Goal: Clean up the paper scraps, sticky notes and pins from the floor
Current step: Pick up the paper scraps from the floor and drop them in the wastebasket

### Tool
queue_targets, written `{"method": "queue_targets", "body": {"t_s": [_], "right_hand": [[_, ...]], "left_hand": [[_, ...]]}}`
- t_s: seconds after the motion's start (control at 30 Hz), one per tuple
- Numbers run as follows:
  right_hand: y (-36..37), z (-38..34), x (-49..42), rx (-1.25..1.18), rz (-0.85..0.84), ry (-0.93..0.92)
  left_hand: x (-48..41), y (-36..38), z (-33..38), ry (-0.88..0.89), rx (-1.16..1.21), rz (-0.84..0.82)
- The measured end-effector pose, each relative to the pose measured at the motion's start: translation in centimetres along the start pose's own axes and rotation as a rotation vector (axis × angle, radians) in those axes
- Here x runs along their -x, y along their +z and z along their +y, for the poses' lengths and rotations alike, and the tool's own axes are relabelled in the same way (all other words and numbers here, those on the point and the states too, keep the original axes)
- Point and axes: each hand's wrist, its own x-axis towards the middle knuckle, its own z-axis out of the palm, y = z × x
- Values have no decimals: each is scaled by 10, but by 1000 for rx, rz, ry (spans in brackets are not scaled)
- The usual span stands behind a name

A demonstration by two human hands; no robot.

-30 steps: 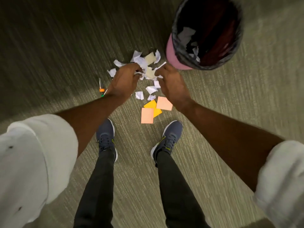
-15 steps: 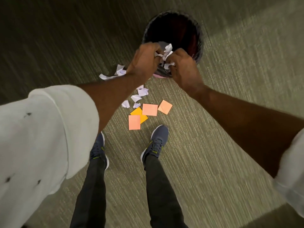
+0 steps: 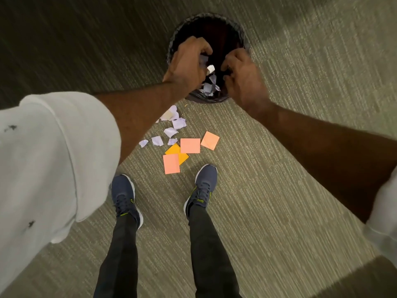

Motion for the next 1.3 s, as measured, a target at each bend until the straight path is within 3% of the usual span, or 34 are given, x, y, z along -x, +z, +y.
{"method": "queue_targets", "body": {"t_s": [0.23, 0.4, 0.73, 0.8, 0.93, 1.0, 1.17, 1.3], "right_hand": [[40, -16, 20, 5, -4, -70], [88, -42, 45, -97, -84, -165], [231, -49, 66, -93, -302, -11], [256, -44, 65, -48, -337, -16], [302, -31, 60, 3, -431, -45], [324, -25, 60, 38, -479, -54], [383, -24, 63, 105, -557, -135], [409, -26, 70, 266, -567, -210]], "left_hand": [[32, 1, -26, 9, 2, -21], [87, 11, -91, -119, 51, -74], [181, 58, -233, -217, -42, -219], [193, 72, -253, -216, -57, -300], [215, 109, -290, -125, -261, -661], [222, 127, -305, -98, -336, -724], [218, 166, -330, -134, -492, -697], [219, 184, -357, -79, -468, -599]]}}
